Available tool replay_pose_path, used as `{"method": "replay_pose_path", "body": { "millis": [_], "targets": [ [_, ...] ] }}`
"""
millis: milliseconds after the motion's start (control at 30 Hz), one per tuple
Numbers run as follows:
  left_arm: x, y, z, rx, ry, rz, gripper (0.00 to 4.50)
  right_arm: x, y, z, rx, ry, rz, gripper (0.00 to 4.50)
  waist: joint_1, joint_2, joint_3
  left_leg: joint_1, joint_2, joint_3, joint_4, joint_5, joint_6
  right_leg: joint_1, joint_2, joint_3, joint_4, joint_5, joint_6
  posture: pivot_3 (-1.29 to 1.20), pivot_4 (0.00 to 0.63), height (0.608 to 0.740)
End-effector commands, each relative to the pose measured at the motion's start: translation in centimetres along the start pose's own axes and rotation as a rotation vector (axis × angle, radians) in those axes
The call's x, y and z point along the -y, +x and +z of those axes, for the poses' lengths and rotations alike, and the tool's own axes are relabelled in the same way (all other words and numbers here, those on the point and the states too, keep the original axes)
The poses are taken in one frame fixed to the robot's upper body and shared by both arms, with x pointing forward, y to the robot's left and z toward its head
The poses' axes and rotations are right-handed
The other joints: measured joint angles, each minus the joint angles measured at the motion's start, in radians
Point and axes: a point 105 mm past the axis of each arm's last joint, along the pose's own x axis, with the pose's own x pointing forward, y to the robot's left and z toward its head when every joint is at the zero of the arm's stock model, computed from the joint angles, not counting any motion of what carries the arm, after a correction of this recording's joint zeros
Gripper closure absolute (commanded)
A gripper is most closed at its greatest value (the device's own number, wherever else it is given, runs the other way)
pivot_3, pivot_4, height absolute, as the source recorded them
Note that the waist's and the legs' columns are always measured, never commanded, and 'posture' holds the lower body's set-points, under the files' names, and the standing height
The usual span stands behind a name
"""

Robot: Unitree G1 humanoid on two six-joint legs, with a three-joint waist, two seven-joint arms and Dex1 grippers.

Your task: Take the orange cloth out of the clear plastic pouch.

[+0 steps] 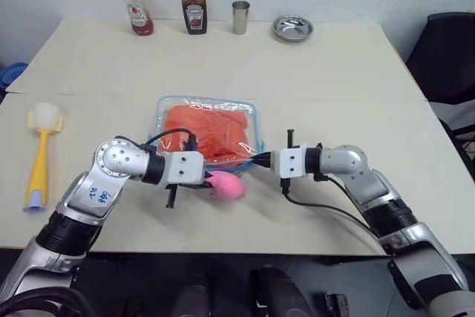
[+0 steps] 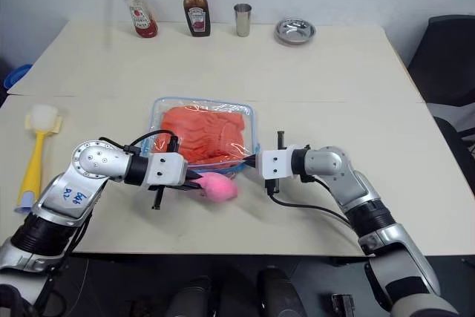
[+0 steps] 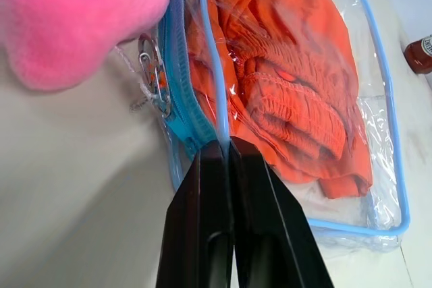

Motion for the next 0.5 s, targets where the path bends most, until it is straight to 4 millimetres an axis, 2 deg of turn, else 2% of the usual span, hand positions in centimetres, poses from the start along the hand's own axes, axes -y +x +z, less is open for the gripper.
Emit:
{"method": "replay_pose_path", "body": {
  "millis": [33, 233, 367, 500],
  "targets": [
    [-0.3, -2.0, -1.1, -0.064, -0.037, 0.074, 4.50, 1.5, -0.5, 0.6, 0.026, -0.055, -0.023, 4.47, -0.004, 0.000, 0.000, 0.000, 0.000, 0.000, 0.000, 0.000, 0.000, 0.000, 0.000, 0.000, 0.000, 0.000, 0.000, 0.00, 0.150, 0.740],
    [0.5, -5.4, -3.2, -0.143, -0.135, 0.174, 4.50, 2.2, -1.2, 0.8, 0.053, -0.063, 0.000, 4.47, -0.017, 0.000, 0.000, 0.000, 0.000, 0.000, -0.001, 0.000, 0.000, 0.000, 0.000, 0.000, 0.000, 0.000, 0.000, 0.00, 0.150, 0.740],
    [1.4, -7.3, -4.7, -0.194, -0.191, 0.238, 4.50, 2.0, -1.7, 1.9, 0.132, 0.010, 0.050, 4.47, -0.018, 0.000, 0.000, 0.000, 0.001, 0.000, -0.001, 0.000, 0.000, 0.000, 0.000, -0.001, 0.000, 0.000, 0.000, 0.00, 0.150, 0.740],
    [2.2, -10.0, -6.2, -0.234, -0.284, 0.342, 4.50, 1.5, -2.5, 1.3, 0.091, -0.037, 0.098, 4.47, -0.017, 0.001, 0.000, 0.000, 0.001, 0.000, -0.002, 0.000, 0.000, 0.000, 0.000, -0.001, 0.000, 0.000, 0.000, 0.00, 0.150, 0.740]
  ]
}}
